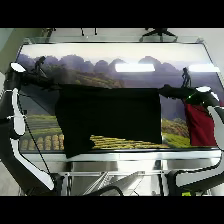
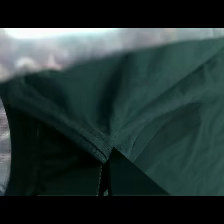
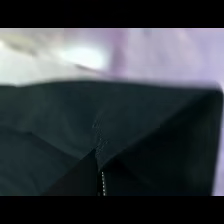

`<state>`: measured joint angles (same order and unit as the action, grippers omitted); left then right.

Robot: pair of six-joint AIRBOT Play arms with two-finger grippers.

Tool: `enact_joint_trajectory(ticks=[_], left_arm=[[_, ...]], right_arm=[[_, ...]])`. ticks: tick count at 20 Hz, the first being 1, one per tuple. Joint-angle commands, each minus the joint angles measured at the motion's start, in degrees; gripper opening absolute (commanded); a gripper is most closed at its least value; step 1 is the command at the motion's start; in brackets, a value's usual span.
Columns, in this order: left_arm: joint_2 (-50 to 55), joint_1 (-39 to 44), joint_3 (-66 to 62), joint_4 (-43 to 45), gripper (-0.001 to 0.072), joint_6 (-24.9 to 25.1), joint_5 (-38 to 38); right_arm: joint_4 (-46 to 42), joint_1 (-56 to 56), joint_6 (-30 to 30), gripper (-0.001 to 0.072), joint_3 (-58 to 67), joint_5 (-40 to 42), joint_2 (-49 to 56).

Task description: Fold the shirts.

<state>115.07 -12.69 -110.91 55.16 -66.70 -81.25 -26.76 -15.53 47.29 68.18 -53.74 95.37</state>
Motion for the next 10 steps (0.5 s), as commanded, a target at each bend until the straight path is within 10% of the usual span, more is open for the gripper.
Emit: enact_joint_trajectory(ticks=[1, 10], left_arm=[[0.17, -0.2, 3.13, 0.94, 0.0011, 0.42, 0.94], [0.31, 0.63, 3.91, 6.84, 0.0011, 0.66, 5.86]], right_arm=[[-6.6, -0.04, 4.39, 0.0017, -2.78, -0.04, 0.13], [-13.18, 0.72, 7.65, 0.0018, -4.61, 3.78, 0.61]])
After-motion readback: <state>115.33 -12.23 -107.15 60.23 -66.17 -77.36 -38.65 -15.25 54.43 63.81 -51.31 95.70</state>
